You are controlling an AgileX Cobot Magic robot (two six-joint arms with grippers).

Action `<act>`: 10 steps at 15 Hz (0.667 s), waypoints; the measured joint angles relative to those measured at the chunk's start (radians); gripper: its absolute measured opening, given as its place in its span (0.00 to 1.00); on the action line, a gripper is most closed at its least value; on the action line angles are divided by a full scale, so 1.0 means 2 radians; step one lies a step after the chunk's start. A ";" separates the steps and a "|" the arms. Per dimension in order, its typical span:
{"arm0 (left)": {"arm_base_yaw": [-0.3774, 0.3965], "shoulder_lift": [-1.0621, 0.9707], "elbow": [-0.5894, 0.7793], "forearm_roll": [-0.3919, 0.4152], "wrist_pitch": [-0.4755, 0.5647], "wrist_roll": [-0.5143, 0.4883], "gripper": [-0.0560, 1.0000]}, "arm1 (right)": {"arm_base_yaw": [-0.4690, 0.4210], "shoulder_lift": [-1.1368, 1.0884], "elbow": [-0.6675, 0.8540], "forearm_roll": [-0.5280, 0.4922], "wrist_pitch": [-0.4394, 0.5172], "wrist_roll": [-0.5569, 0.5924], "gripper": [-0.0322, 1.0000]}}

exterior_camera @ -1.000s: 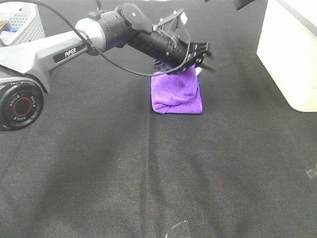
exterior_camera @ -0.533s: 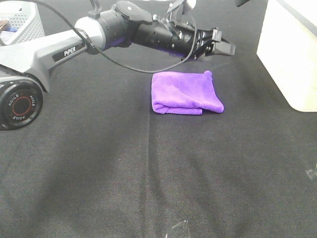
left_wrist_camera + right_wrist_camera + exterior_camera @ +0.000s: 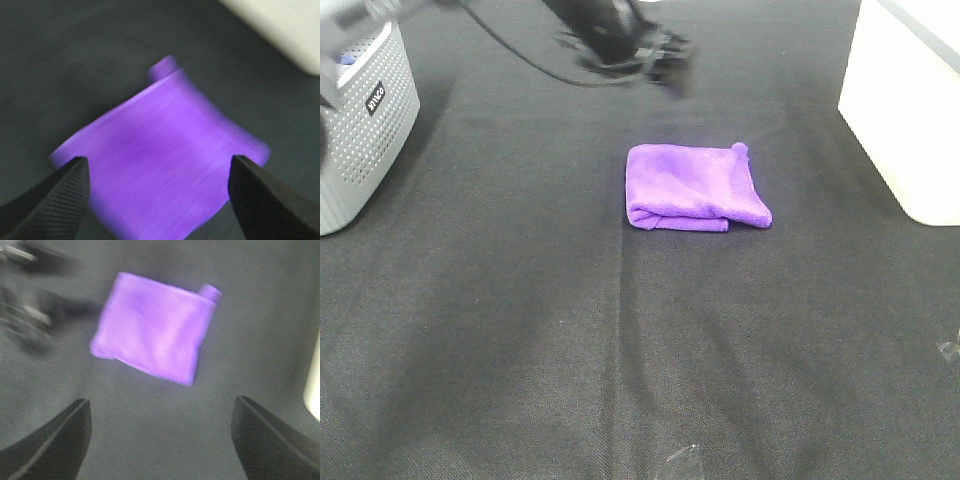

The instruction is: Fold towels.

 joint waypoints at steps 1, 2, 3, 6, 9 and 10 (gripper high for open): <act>0.001 -0.027 0.000 0.086 0.071 -0.033 0.72 | -0.016 -0.042 0.041 -0.010 0.000 0.013 0.75; 0.002 -0.043 0.000 0.105 0.082 -0.038 0.72 | -0.033 -0.069 0.063 -0.010 0.000 0.017 0.75; 0.007 -0.062 0.000 0.112 0.084 -0.044 0.72 | -0.055 -0.095 0.085 -0.011 0.000 0.023 0.75; 0.045 -0.135 0.008 0.107 0.083 -0.083 0.72 | -0.103 -0.200 0.176 -0.017 0.000 0.024 0.75; 0.103 -0.236 0.101 0.112 0.083 -0.094 0.72 | -0.104 -0.297 0.261 -0.005 0.000 0.027 0.78; 0.124 -0.283 0.160 0.113 0.083 -0.095 0.72 | -0.104 -0.343 0.298 0.001 0.000 0.027 0.79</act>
